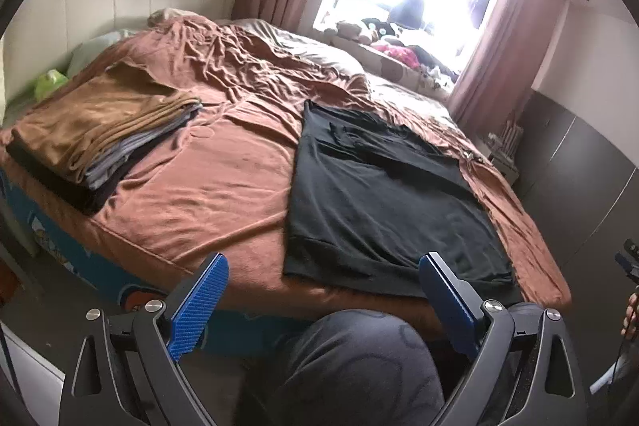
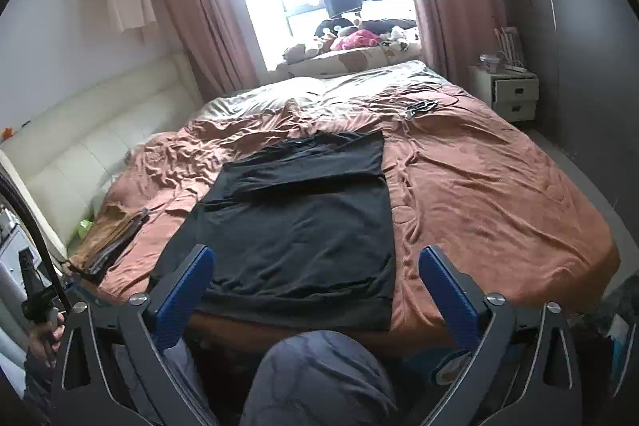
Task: Fold small clothes
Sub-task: 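Lift both tools away and back off from the sweatshirt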
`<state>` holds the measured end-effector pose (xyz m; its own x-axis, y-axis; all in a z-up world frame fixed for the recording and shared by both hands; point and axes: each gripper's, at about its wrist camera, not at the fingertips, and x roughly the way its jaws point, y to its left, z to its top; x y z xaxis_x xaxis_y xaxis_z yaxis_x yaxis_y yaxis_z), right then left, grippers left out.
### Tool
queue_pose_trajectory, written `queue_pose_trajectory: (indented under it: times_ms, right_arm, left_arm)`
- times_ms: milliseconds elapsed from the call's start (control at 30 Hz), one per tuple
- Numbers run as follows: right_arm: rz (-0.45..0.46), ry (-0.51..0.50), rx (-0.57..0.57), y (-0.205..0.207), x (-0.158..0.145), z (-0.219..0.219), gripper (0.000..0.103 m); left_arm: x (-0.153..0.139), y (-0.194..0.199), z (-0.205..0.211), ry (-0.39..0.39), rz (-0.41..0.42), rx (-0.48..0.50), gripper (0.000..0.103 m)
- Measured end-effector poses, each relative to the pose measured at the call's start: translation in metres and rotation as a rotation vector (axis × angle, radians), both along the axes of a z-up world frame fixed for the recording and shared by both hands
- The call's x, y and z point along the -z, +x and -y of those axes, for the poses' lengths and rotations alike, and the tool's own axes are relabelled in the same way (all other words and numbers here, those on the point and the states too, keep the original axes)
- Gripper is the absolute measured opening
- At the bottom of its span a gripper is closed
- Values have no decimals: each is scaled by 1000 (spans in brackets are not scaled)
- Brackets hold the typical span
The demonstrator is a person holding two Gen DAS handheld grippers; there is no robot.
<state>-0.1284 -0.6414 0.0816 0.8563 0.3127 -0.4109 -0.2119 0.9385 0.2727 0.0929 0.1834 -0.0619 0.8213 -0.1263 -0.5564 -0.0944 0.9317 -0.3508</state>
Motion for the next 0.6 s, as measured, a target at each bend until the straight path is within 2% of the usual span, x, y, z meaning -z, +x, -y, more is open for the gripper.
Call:
queue_pose_trajectory:
  times_ms: [167, 367, 500, 600]
  right_arm:
    - [-35, 30, 37, -2, 17, 21, 99]
    - [-39, 84, 109, 3, 41, 35, 99]
    - [-42, 98, 106, 18, 62, 34, 99]
    - [-22, 87, 71, 25, 78, 29, 99]
  left_arm:
    - [9, -19, -12, -31, 26, -18, 97]
    - [16, -23, -17, -41, 50, -52, 97]
    - [23, -14, -21, -81, 53, -93, 99]
    - [27, -6, -19, -78, 57, -104, 99]
